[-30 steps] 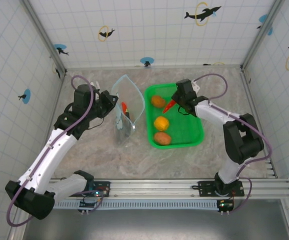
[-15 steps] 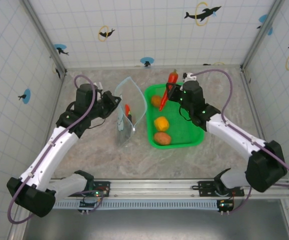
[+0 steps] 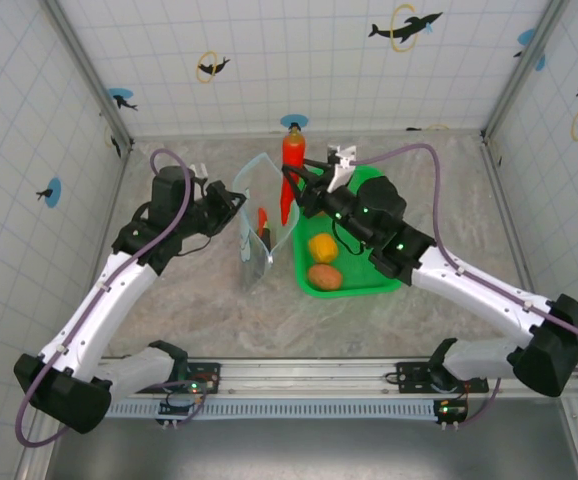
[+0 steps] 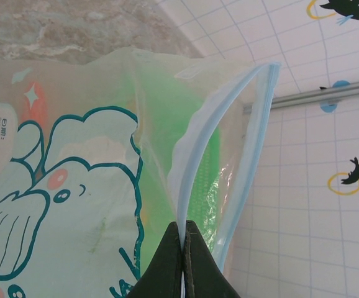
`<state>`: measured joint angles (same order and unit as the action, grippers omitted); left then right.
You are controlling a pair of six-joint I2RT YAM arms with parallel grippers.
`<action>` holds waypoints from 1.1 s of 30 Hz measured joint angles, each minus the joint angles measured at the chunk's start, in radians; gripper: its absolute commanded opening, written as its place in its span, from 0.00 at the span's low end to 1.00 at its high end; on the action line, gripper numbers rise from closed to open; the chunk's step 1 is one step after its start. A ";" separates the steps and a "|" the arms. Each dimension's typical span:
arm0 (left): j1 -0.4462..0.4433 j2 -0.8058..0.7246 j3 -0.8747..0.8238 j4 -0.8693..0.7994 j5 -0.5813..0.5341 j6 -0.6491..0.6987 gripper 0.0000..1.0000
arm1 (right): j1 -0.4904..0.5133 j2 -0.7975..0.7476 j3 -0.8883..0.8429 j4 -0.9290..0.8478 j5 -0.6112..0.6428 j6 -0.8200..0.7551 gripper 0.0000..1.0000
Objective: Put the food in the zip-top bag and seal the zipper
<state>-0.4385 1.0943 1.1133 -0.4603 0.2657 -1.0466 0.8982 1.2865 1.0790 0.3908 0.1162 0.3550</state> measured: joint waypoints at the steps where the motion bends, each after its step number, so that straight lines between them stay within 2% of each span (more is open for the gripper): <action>1: 0.000 0.000 0.000 0.002 0.005 -0.002 0.00 | 0.008 0.014 0.000 0.014 0.002 -0.009 0.35; 12: 0.000 0.000 0.000 0.023 0.039 -0.027 0.00 | 0.053 0.165 -0.001 0.112 0.027 -0.055 0.36; 19: 0.000 0.000 0.000 0.037 0.042 -0.032 0.00 | 0.053 0.190 -0.053 0.098 0.045 0.005 0.36; 24: 0.000 0.003 0.000 0.052 0.043 -0.032 0.00 | 0.053 0.192 -0.078 0.066 0.047 0.057 0.41; 25: 0.000 0.004 0.000 0.055 0.045 -0.032 0.00 | 0.053 0.192 -0.082 0.060 0.047 0.068 0.43; 28: 0.000 0.008 0.000 0.061 0.048 -0.032 0.00 | 0.051 0.197 -0.085 0.031 0.044 0.105 0.59; 33: 0.000 0.008 -0.001 0.073 0.049 -0.032 0.00 | 0.048 0.203 -0.090 -0.008 0.039 0.146 0.68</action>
<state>-0.4385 1.1023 1.1126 -0.3874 0.3145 -1.0790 0.9466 1.4895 0.9890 0.3824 0.1551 0.5007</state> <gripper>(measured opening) 0.054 0.668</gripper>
